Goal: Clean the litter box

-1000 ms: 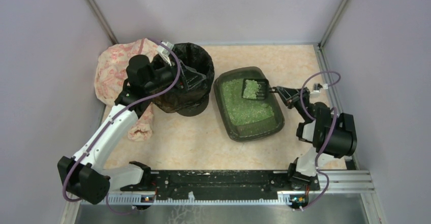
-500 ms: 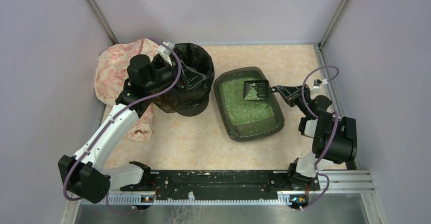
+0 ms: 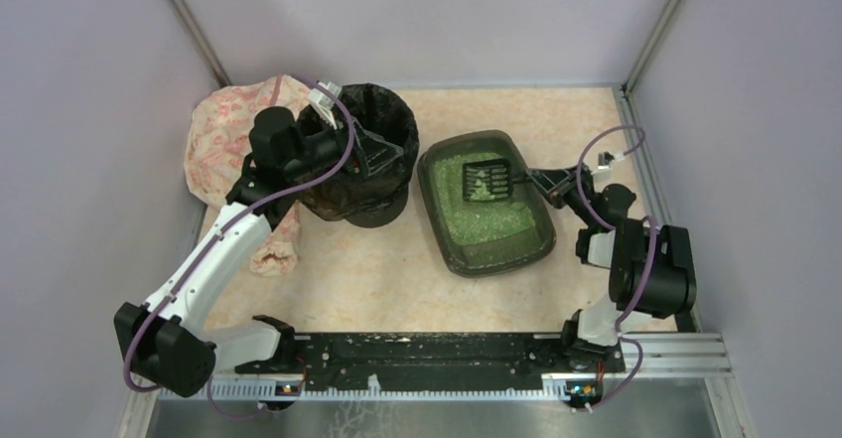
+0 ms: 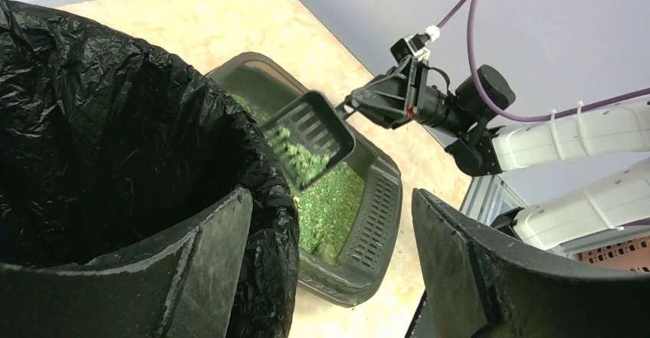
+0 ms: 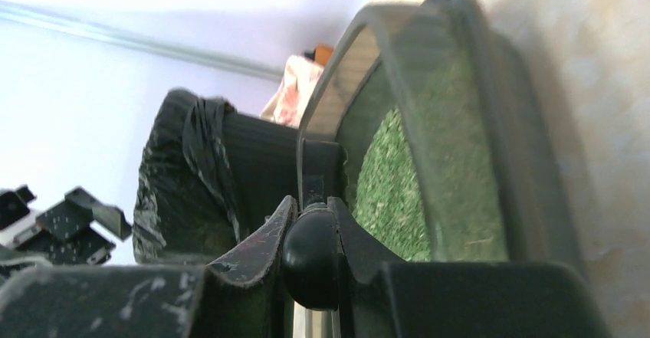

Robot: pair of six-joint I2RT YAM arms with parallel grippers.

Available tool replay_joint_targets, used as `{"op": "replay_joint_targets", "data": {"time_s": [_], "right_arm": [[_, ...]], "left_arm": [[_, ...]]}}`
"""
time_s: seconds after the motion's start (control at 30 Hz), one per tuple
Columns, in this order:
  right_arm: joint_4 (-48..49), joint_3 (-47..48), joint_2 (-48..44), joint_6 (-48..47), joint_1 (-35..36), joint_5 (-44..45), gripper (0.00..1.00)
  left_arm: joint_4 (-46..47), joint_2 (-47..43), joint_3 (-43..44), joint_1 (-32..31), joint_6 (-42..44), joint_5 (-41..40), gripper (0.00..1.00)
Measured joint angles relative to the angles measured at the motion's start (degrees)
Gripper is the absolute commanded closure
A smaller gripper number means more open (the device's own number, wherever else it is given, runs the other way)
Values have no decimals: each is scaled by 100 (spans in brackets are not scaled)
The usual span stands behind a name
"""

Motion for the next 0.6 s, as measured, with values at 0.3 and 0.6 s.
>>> {"op": "replay_joint_targets", "data": {"time_s": [0.3,0.6], "right_arm": [[173,-17,136,22,103,-83,100],[1099,-302,538,693,275,-92,100]], "left_arm": [[-2,2,0,0,2,-4,18],[-4,2,0,0,4,-2,18]]}}
